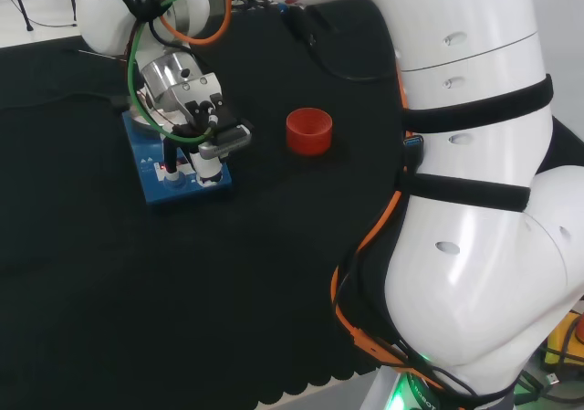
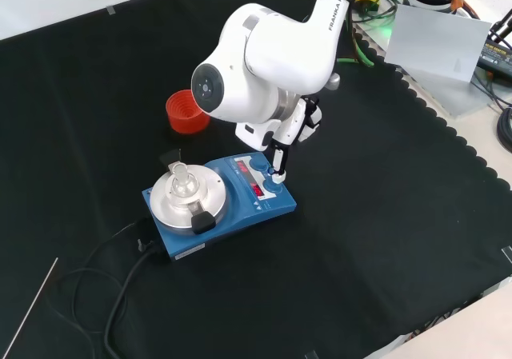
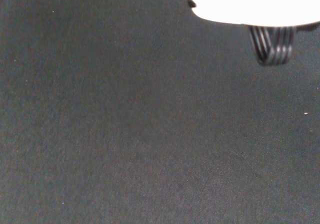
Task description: Turn on the heater.
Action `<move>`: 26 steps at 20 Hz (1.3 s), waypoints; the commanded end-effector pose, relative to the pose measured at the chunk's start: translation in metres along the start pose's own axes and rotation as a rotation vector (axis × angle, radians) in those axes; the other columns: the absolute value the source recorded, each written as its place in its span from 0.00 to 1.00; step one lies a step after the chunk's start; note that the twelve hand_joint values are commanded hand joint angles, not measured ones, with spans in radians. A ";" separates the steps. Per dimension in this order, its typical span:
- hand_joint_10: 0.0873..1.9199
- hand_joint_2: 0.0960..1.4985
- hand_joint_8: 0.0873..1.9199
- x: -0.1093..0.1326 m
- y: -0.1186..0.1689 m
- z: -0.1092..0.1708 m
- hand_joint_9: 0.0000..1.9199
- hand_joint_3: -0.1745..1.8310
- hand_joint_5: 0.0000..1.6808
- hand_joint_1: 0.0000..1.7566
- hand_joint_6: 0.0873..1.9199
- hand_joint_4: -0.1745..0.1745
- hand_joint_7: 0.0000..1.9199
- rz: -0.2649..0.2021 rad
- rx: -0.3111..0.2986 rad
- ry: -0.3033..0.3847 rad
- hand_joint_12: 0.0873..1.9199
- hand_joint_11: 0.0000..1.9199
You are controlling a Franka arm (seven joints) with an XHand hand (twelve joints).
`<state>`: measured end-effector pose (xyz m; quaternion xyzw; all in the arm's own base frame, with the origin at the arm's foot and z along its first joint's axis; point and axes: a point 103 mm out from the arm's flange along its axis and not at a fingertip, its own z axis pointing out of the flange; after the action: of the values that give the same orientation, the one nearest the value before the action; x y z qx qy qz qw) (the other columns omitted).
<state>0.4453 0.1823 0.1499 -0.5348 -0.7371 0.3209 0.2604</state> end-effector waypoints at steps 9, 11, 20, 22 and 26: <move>0.90 0.25 0.94 -0.016 0.007 0.012 1.00 0.82 0.29 0.93 0.01 0.35 0.97 -0.033 -0.010 0.056 0.82 0.97; 0.90 0.25 0.94 -0.018 0.009 0.016 1.00 0.82 0.29 0.93 0.01 0.35 0.97 -0.026 -0.010 0.049 0.82 0.97; 0.90 0.25 0.94 -0.014 0.009 0.011 1.00 0.82 0.29 0.93 0.01 0.35 0.97 -0.023 0.002 0.052 0.82 0.97; 0.90 0.25 0.94 -0.013 0.009 0.011 1.00 0.82 0.29 0.93 0.01 0.35 0.97 -0.014 0.000 0.048 0.82 0.97; 0.90 0.25 0.94 -0.012 0.008 0.009 1.00 0.82 0.29 0.93 0.01 0.35 0.97 -0.027 -0.020 0.059 0.82 0.97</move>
<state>0.4477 0.1692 0.1361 -0.5362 -0.7353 0.3054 0.2802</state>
